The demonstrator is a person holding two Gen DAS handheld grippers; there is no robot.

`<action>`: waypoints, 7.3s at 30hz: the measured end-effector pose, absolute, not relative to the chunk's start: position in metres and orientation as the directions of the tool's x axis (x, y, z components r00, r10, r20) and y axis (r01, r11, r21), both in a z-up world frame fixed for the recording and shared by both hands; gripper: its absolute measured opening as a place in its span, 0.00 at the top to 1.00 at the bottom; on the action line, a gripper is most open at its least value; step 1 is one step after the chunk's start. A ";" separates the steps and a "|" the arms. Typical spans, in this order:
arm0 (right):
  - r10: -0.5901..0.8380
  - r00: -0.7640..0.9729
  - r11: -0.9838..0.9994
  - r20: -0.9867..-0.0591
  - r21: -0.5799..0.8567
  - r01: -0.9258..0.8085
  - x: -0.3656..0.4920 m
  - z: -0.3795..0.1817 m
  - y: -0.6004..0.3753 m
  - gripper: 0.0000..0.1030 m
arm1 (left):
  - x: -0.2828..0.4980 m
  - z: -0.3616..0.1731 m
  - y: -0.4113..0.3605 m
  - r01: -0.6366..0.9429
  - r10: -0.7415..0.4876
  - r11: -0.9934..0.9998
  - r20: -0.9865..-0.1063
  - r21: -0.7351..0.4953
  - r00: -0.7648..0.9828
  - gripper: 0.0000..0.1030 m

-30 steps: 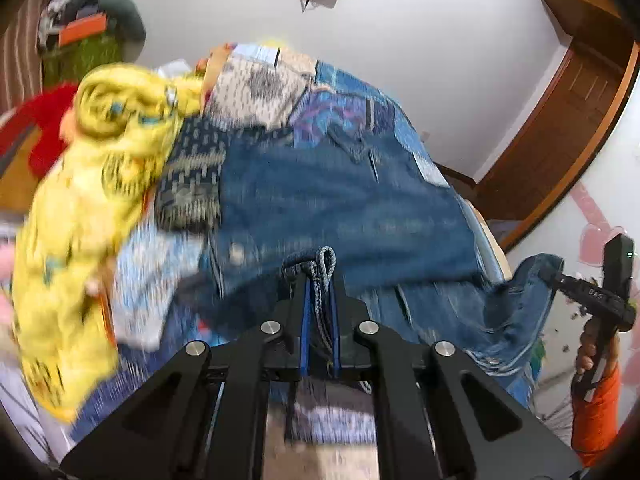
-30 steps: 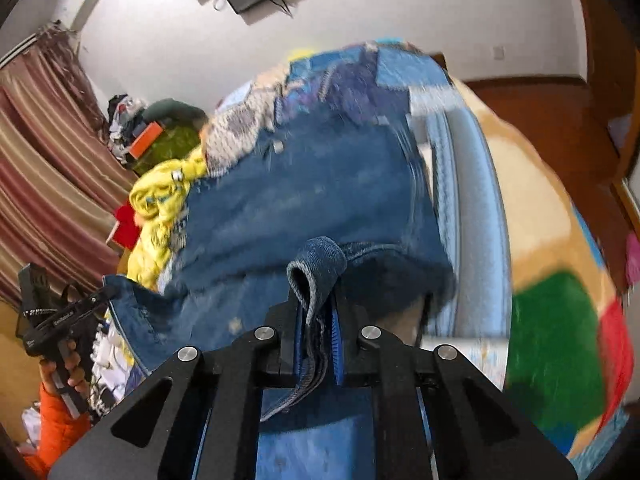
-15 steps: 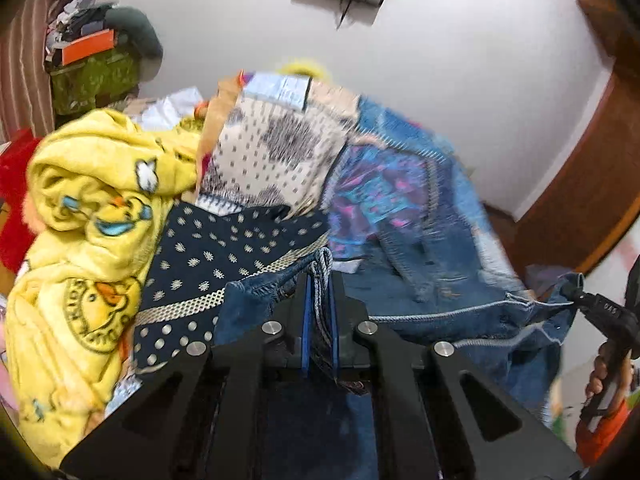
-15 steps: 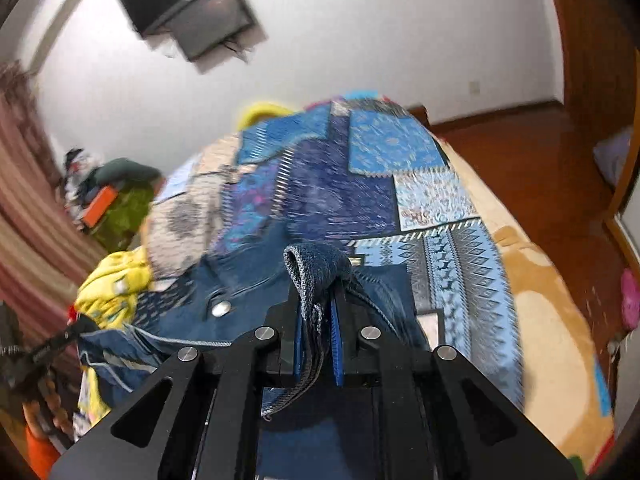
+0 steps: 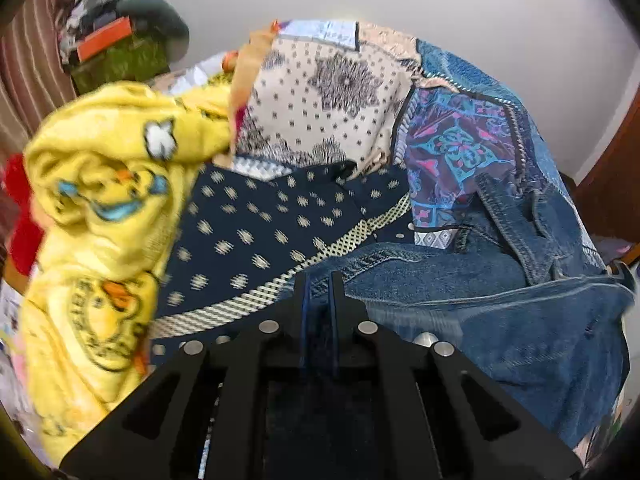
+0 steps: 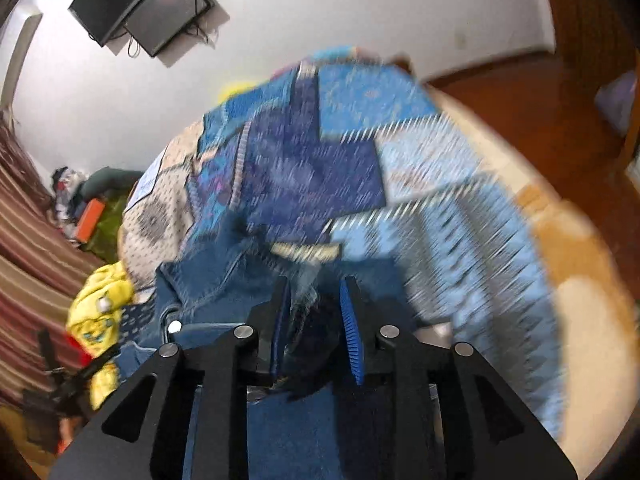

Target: Fold large clothes

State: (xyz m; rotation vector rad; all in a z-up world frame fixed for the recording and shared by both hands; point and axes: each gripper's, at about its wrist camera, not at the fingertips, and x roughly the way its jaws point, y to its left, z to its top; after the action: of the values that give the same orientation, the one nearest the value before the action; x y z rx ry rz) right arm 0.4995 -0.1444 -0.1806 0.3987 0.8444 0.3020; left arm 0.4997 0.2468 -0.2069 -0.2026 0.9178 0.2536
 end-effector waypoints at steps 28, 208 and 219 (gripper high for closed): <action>0.429 0.447 0.840 -0.785 0.165 -0.517 0.425 -0.244 -0.024 0.33 | 0.449 -0.258 0.153 0.019 0.042 0.998 -0.850 0.061 0.526 0.08; 0.635 0.240 0.770 -0.735 0.574 -0.280 0.410 -0.269 -0.126 0.01 | 0.438 -0.240 0.108 0.026 -0.415 0.898 -0.824 -0.440 0.386 0.01; 0.815 0.087 0.575 -0.572 0.785 -0.231 0.446 -0.300 -0.099 0.30 | 0.476 -0.270 0.105 0.008 -0.573 0.800 -0.762 -0.599 0.302 0.09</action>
State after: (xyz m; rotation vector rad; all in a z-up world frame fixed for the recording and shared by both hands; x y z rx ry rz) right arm 0.4457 -0.0987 -0.2996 0.5847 1.2507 0.8490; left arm 0.4761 0.1046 -0.2701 -0.5491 1.2149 -0.4116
